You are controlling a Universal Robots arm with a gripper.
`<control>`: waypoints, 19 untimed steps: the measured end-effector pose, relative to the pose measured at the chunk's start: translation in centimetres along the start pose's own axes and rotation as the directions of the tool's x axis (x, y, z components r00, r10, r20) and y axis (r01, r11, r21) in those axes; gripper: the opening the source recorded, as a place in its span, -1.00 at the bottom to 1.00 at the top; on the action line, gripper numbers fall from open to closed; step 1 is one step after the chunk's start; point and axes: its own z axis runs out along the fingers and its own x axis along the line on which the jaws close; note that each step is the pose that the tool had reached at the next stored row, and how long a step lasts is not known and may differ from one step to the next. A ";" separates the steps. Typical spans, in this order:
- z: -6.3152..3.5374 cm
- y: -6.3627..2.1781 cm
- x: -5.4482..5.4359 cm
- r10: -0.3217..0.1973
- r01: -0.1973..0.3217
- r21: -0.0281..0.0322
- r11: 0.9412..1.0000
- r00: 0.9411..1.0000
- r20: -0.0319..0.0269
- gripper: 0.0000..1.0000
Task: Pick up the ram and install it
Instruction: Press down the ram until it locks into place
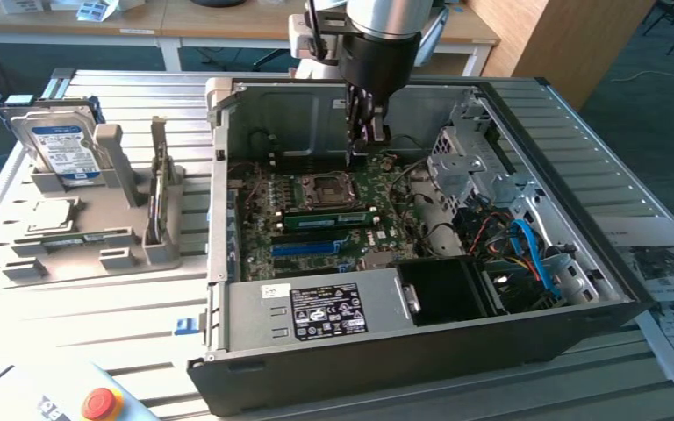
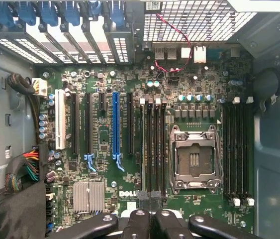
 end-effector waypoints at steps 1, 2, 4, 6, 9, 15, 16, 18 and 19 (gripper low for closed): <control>0.00 0.00 0.0 0.000 0.000 0.000 1.000 1.000 0.000 -0.80; 0.00 0.00 0.0 0.000 0.000 0.000 1.000 1.000 0.000 -0.80; 0.00 -0.02 0.0 0.000 0.000 0.000 1.000 1.000 0.000 -0.80; 0.00 -0.37 0.0 0.000 0.000 0.000 1.000 1.000 0.000 -0.80; 0.00 -1.34 0.0 0.000 0.000 0.000 1.000 1.000 0.000 -0.80; -0.01 -3.56 0.0 0.000 0.000 -0.001 1.000 1.000 0.000 -0.80; -0.02 -3.89 0.0 0.000 0.000 -0.001 1.000 1.000 0.000 -0.80; -0.02 -4.55 0.0 0.000 0.000 -0.002 1.000 1.000 0.000 -0.80; -0.02 -4.72 0.0 0.000 0.000 -0.002 1.000 1.000 0.000 -0.80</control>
